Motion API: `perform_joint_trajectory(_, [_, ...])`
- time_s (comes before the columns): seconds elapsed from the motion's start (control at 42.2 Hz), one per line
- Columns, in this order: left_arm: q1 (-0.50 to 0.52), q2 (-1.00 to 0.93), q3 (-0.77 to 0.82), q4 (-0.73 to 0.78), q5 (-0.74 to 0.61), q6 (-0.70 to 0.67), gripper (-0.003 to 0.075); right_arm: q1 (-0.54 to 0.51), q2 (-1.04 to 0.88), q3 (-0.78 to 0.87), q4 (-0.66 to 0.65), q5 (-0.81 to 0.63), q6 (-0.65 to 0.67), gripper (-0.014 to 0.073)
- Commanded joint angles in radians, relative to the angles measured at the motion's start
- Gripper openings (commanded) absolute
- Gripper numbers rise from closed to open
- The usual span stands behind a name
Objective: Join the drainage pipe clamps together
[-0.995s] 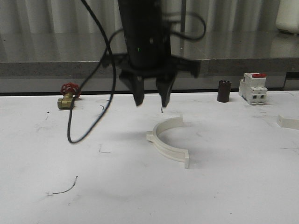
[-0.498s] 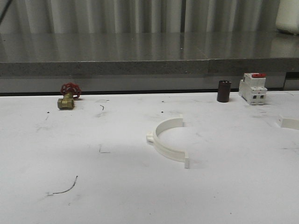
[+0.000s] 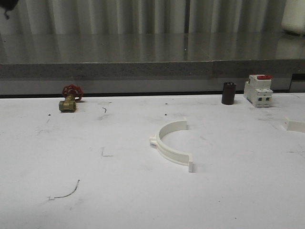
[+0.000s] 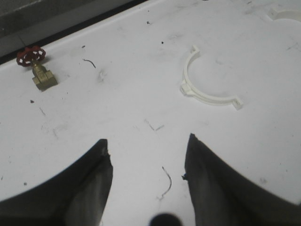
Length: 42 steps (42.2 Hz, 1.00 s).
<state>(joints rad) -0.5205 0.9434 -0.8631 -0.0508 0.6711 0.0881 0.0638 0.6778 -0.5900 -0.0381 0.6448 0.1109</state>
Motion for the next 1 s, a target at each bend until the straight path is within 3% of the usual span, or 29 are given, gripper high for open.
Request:
perform_joint_trajectory(0.0, [0.004, -0.108, 0.067, -0.007, -0.070, 0.002, 0.0344, -0.008, 0.004, -0.033, -0.011, -0.067, -0.002, 0.0472])
perform_joint_trajectory(0.166, [0.004, -0.242, 0.185, -0.007, -0.066, 0.002, 0.0344, -0.008, 0.004, -0.033, -0.011, -0.067, -0.002, 0.0472])
perform_joint_trajectory(0.403, [0.004, -0.354, 0.226, -0.007, -0.035, 0.002, 0.0344, -0.008, 0.004, -0.033, -0.011, -0.068, -0.002, 0.0472])
perform_joint_trajectory(0.782, [0.004, -0.359, 0.226, -0.007, -0.023, 0.002, 0.0344, -0.008, 0.004, -0.034, -0.011, -0.048, -0.002, 0.0472])
perform_joint_trajectory(0.971, [0.004, -0.359, 0.226, -0.007, -0.023, 0.002, 0.0344, -0.008, 0.004, -0.092, -0.035, 0.077, -0.003, 0.0472])
